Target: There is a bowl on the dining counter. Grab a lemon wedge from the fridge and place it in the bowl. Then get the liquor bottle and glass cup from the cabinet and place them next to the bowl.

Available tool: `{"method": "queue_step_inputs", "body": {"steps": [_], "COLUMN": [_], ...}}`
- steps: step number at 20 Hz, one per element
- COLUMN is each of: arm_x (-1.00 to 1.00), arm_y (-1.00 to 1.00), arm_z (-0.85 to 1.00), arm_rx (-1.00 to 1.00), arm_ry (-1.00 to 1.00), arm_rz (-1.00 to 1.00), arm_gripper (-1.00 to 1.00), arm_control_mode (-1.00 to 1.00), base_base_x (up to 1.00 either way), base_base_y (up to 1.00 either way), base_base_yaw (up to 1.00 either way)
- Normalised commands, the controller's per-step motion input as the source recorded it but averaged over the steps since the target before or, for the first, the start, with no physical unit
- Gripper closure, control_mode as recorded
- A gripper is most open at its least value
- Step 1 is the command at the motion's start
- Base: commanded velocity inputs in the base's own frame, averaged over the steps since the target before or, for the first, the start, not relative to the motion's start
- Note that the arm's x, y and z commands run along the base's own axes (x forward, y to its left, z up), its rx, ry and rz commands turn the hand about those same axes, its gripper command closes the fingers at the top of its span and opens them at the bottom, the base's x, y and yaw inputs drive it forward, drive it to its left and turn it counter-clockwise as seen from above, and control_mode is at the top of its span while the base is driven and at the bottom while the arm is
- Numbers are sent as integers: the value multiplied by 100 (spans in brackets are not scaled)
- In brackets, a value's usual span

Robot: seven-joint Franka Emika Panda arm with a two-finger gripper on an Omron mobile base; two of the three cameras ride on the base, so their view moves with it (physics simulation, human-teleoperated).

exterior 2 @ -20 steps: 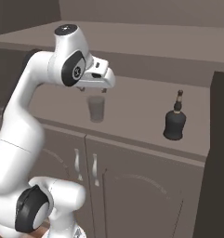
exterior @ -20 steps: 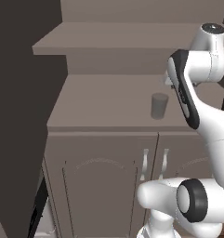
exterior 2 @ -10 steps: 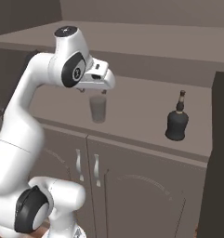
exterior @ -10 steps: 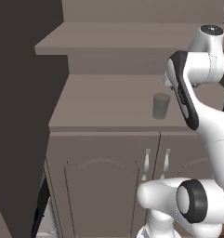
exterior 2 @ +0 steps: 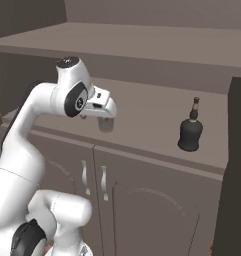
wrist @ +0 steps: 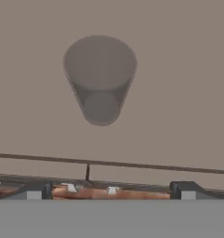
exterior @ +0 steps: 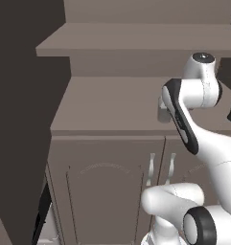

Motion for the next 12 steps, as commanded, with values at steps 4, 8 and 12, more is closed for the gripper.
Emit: {"method": "queue_step_inputs", "body": {"steps": [4,8,12], "arm_x": [8,40,38], "arm_y": [9,6,0], "arm_z": [-29,-14,-4], "arm_rx": [1,2,6], "arm_ry": [-1,0,0], "arm_rz": [-10,-8,-3], "arm_gripper": [-100,-100,-100], "arm_control_mode": [-100,-100,-100], "base_base_x": [0,0,0], "base_base_y": [0,0,0], "base_base_yaw": [0,0,0]}}
